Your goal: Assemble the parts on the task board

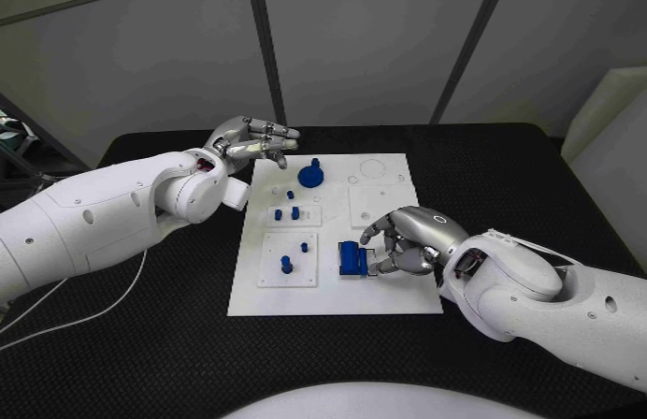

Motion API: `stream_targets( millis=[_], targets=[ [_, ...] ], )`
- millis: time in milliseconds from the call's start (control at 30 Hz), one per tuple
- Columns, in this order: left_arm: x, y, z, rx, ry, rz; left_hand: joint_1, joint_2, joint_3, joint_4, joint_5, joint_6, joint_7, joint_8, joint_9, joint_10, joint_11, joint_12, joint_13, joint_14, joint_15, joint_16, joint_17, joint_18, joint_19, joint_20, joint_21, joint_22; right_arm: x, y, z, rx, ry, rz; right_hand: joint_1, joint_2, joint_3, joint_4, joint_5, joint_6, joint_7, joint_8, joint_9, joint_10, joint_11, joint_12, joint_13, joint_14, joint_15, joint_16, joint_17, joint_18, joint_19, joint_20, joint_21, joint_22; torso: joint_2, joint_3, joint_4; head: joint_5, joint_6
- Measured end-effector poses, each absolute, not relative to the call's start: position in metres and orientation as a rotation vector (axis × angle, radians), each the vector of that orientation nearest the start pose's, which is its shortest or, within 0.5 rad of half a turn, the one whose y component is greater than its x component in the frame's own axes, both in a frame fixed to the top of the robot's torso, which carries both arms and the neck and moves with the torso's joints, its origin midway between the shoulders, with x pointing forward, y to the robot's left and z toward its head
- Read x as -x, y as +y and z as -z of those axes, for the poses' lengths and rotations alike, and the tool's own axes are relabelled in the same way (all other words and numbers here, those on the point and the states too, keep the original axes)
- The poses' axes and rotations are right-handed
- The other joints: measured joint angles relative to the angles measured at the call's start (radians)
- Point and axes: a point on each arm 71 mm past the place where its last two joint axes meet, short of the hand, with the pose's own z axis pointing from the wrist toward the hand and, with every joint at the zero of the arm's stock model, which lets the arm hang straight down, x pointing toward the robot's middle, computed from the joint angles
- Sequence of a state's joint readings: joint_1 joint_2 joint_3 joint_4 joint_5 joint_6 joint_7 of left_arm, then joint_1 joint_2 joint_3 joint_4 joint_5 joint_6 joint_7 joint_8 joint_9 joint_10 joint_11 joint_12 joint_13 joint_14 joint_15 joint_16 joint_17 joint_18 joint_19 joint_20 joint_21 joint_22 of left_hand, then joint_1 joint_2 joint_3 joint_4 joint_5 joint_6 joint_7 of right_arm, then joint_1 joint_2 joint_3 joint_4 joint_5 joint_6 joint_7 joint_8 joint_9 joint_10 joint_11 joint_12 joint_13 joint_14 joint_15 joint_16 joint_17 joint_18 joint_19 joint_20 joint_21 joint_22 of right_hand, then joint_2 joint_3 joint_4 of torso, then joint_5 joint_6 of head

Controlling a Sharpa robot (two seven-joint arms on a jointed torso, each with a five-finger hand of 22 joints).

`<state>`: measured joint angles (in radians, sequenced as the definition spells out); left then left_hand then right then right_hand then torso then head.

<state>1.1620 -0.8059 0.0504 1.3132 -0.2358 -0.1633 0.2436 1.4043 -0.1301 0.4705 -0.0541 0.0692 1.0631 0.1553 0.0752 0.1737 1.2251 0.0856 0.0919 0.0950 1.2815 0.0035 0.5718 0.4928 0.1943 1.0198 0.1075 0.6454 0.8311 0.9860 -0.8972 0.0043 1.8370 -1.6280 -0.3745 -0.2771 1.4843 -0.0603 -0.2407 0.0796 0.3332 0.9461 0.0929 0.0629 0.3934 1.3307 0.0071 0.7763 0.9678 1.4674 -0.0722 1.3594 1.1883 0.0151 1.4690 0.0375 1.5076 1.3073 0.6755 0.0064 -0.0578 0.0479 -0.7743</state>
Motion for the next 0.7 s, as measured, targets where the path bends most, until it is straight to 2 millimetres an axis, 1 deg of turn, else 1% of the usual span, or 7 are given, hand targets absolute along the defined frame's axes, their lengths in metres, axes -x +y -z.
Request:
stream_targets(
  millis=[167,233,400,467,533,633,700],
  targets=[
    [-0.5261,0.2466,0.1860,0.978,1.554,1.402,0.000,0.000,0.000,0.000,0.000,0.000,0.000,0.000,0.000,0.000,0.000,0.000,0.000,0.000,0.000,0.000,0.000,0.000,0.000,0.000,0.000,0.000,-0.3861,-0.1416,0.2233,0.226,1.709,-0.753,0.000,0.000,0.000,0.000,0.000,0.013,-0.002,0.000,-0.019,0.000,0.000,0.038,0.025,0.001,0.001,0.004,0.009,0.000,-0.004,0.004,0.006,0.000,0.000,0.0002,0.0001,0.002,-0.001],
    [-0.5261,0.2466,0.1860,0.978,1.554,1.402,0.000,0.000,0.000,0.000,0.000,0.000,0.000,0.000,0.000,0.000,0.000,0.000,0.000,0.000,0.000,0.000,0.000,0.000,0.000,0.000,0.000,0.000,-0.3859,-0.1408,0.2236,0.239,1.709,-0.752,0.000,0.000,0.000,0.000,0.000,0.015,-0.004,0.000,-0.026,0.008,-0.008,0.049,0.033,0.001,0.001,0.006,0.013,0.000,-0.004,0.004,0.010,0.000,0.000,0.0002,0.0000,0.003,-0.002],
    [-0.5261,0.2468,0.1861,0.978,1.554,1.401,0.000,0.000,0.000,0.000,0.000,0.000,0.000,0.000,0.000,0.000,0.000,0.000,0.000,0.000,0.000,0.000,0.000,0.000,0.000,0.000,0.000,0.000,-0.3851,-0.1395,0.2245,0.274,1.712,-0.747,0.005,0.005,-0.006,-0.006,0.000,0.030,-0.010,0.000,-0.045,0.015,-0.015,0.081,0.054,0.001,0.001,0.008,0.022,0.000,-0.004,0.004,0.014,0.000,0.001,0.0003,-0.0002,0.005,-0.003],
    [-0.5261,0.2469,0.1861,0.979,1.554,1.401,0.000,0.000,0.000,0.000,0.000,0.000,0.000,0.000,0.000,0.000,0.000,0.000,0.000,0.000,0.000,0.000,0.000,0.000,0.000,0.000,0.000,0.000,-0.3850,-0.1392,0.2248,0.286,1.712,-0.743,0.003,0.008,-0.009,-0.009,0.000,0.044,-0.015,0.000,-0.056,0.021,-0.021,0.099,0.065,-0.003,-0.006,0.012,0.027,0.000,-0.003,0.002,0.014,0.000,0.001,0.0004,-0.0003,0.005,-0.004],
    [-0.5262,0.2470,0.1861,0.979,1.554,1.401,0.000,0.000,0.000,0.000,0.000,0.000,0.000,0.000,-0.001,0.000,0.000,0.000,0.000,0.000,0.000,0.000,-0.001,0.000,0.000,0.000,0.000,0.000,-0.3848,-0.1391,0.2250,0.299,1.711,-0.738,0.000,0.011,-0.011,-0.011,0.000,0.056,-0.020,0.000,-0.065,0.025,-0.025,0.118,0.079,0.001,-0.010,0.012,0.032,0.000,-0.004,-0.008,0.020,0.000,0.001,0.0004,-0.0004,0.005,-0.004],
    [-0.5262,0.2470,0.1862,0.979,1.554,1.400,0.000,0.000,0.000,0.000,0.000,0.000,0.000,0.000,-0.001,0.000,0.000,0.000,0.000,0.000,0.000,0.000,-0.001,0.000,0.000,0.000,0.000,0.000,-0.3846,-0.1385,0.2252,0.317,1.710,-0.732,-0.003,0.013,-0.014,-0.014,0.000,0.066,-0.020,0.000,-0.075,0.029,-0.029,0.137,0.092,-0.002,-0.014,0.014,0.036,0.000,-0.004,-0.008,0.021,0.000,0.001,0.0006,-0.0005,0.005,-0.005],
    [-0.5263,0.2469,0.1862,0.979,1.554,1.400,0.000,0.000,0.000,0.000,0.000,0.000,0.000,0.000,-0.001,0.000,0.000,0.000,0.000,0.000,0.000,0.000,-0.001,0.000,0.000,0.000,0.000,0.000,-0.3844,-0.1378,0.2253,0.326,1.709,-0.729,-0.003,0.013,-0.014,-0.014,0.000,0.070,-0.025,0.000,-0.081,0.029,-0.029,0.145,0.099,-0.002,-0.014,0.017,0.040,0.000,-0.004,-0.008,0.021,0.000,0.001,0.0007,-0.0009,0.005,-0.005]
  ],
)
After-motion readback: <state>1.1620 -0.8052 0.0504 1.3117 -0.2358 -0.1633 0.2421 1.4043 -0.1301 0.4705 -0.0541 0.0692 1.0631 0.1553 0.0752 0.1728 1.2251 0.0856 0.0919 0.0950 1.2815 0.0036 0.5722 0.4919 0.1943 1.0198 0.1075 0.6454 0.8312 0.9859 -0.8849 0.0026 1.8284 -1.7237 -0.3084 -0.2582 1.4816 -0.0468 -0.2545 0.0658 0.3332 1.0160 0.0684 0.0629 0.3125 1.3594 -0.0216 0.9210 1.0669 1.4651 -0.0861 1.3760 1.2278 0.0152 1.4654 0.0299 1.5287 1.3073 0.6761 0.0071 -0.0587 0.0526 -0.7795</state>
